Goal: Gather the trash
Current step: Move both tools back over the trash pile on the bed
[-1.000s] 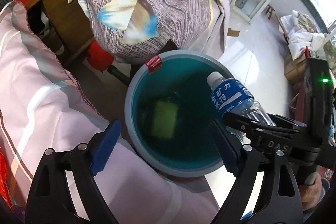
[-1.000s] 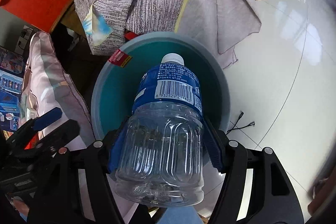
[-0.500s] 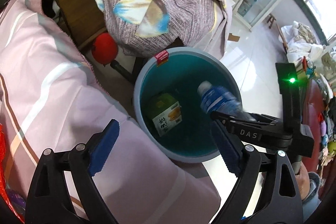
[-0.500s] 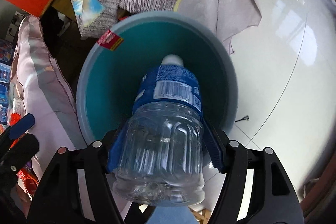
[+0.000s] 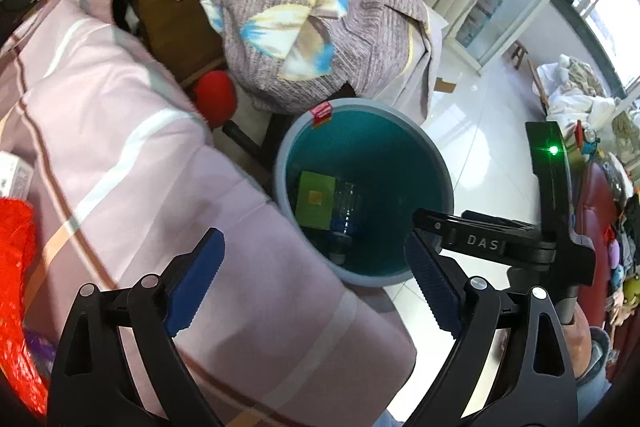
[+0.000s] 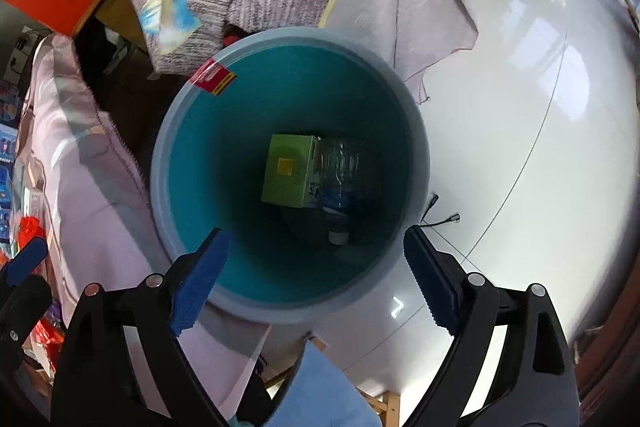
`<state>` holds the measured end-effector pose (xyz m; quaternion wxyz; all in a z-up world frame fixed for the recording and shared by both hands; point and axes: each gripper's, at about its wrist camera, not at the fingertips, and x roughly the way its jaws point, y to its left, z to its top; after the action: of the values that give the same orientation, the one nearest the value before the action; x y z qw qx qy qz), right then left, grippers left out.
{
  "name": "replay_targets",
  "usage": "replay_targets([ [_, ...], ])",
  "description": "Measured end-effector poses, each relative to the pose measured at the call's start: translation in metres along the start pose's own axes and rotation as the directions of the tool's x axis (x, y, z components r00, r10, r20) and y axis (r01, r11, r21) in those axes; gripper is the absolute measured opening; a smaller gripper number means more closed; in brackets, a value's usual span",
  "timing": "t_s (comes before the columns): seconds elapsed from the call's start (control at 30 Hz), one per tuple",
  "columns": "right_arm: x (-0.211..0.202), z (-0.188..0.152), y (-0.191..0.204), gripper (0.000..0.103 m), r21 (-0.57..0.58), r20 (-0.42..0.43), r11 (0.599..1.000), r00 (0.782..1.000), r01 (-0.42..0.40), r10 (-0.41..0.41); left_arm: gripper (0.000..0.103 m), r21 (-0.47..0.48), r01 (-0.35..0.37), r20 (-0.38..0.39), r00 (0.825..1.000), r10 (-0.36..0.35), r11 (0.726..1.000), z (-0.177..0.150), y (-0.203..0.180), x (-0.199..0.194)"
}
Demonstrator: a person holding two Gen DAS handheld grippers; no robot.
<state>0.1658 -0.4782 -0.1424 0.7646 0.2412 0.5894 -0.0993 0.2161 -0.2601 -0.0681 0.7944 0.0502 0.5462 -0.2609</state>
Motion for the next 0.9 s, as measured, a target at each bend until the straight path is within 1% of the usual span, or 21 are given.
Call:
replay_targets([
  [0.2, -0.023, -0.019, 0.024, 0.087, -0.043, 0.019, 0.999, 1.000, -0.019, 0.020, 0.094, -0.029, -0.037, 0.035, 0.999, 0.038, 0.999, -0.022, 0.023, -0.031],
  [0.33, -0.036, -0.034, 0.050, 0.087, -0.075, 0.032, 0.996, 0.999, -0.039, 0.041, 0.095, -0.058, -0.059, 0.061, 0.996, 0.063, 0.997, -0.041, 0.046, -0.054],
  [0.57, -0.050, -0.071, 0.113, 0.087, -0.172, 0.032, 0.984, 0.998, -0.056, 0.062, 0.096, -0.117, -0.102, 0.083, 0.990, 0.112, 0.988, -0.081, 0.095, -0.093],
  [0.7, -0.058, -0.091, 0.146, 0.087, -0.235, 0.025, 0.970, 0.997, -0.062, 0.070, 0.096, -0.137, -0.134, 0.102, 0.984, 0.149, 0.981, -0.108, 0.123, -0.121],
  [0.8, -0.063, -0.109, 0.179, 0.087, -0.303, 0.020, 0.952, 0.998, -0.054, 0.063, 0.096, -0.154, -0.147, 0.125, 0.978, 0.167, 0.977, -0.126, 0.141, -0.142],
  [0.9, -0.065, -0.123, 0.204, 0.087, -0.351, 0.011, 0.935, 0.998, -0.057, 0.065, 0.096, -0.179, -0.166, 0.148, 0.970, 0.193, 0.970, -0.145, 0.161, -0.165],
])
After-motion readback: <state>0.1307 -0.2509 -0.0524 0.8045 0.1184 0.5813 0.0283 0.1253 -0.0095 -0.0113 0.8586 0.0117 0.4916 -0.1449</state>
